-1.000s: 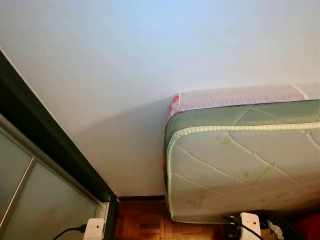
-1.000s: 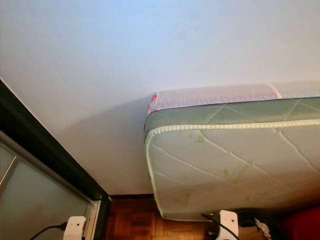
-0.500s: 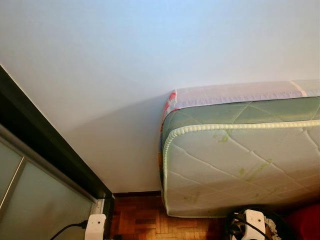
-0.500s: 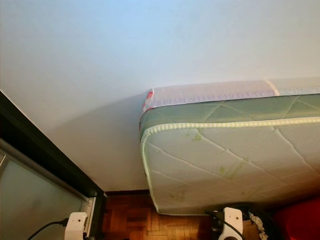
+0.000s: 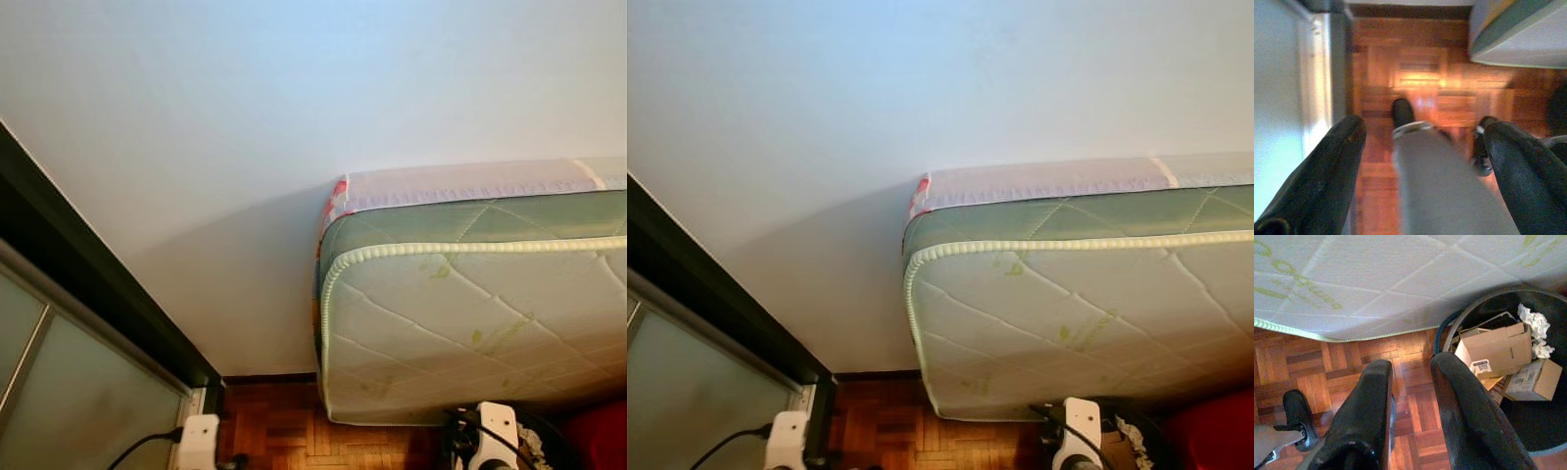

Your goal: Clean up the room

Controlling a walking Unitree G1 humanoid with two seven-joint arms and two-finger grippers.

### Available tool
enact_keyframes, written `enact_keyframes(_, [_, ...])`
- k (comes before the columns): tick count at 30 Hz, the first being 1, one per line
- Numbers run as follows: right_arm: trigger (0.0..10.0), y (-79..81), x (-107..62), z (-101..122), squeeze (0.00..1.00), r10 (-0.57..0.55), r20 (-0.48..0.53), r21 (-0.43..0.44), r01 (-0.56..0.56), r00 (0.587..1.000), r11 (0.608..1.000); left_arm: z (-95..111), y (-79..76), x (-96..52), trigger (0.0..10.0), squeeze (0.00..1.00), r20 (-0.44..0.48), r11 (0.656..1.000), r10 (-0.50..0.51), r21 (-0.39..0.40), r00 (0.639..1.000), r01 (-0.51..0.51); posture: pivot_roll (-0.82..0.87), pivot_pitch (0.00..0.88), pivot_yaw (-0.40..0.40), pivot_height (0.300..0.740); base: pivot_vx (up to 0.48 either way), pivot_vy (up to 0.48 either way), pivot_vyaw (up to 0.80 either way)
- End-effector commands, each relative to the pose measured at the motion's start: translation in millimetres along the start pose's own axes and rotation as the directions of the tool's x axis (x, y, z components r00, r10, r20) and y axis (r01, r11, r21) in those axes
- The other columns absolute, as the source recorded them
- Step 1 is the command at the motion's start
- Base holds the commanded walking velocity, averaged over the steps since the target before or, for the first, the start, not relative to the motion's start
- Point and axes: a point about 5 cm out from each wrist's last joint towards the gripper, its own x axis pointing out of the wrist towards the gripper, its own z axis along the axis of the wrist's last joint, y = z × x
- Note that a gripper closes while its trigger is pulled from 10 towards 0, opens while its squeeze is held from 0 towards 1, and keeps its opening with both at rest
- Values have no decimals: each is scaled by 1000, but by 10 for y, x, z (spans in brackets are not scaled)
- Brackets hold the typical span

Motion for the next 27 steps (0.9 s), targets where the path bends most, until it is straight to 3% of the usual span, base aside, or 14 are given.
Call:
enact_keyframes(1, [10000,-12,-17,-70,0,-6,-25,9,6,1000,1000,-61,-15,-4,10000,0,-37,1000,13,4,999,-13,-74,163,20,740,0,0,0])
enact_keyframes(12, [10000,1,-12,-61,0,-8,-23,11,8,1000,1000,194,-370,78,10000,0,5,1000,-3,-3,1000,3,-69,171,18,740,0,0,0])
enact_keyframes(17, [10000,2,-12,-66,0,-7,-24,19,8,1000,1000,112,-182,51,10000,0,-6,1000,21,0,1000,-21,-67,172,18,740,0,0,0])
enact_keyframes(27, [10000,-7,-16,-73,0,-10,-27,17,10,1000,1000,100,-106,44,10000,0,-13,998,68,18,998,-68,-58,165,21,740,0,0,0])
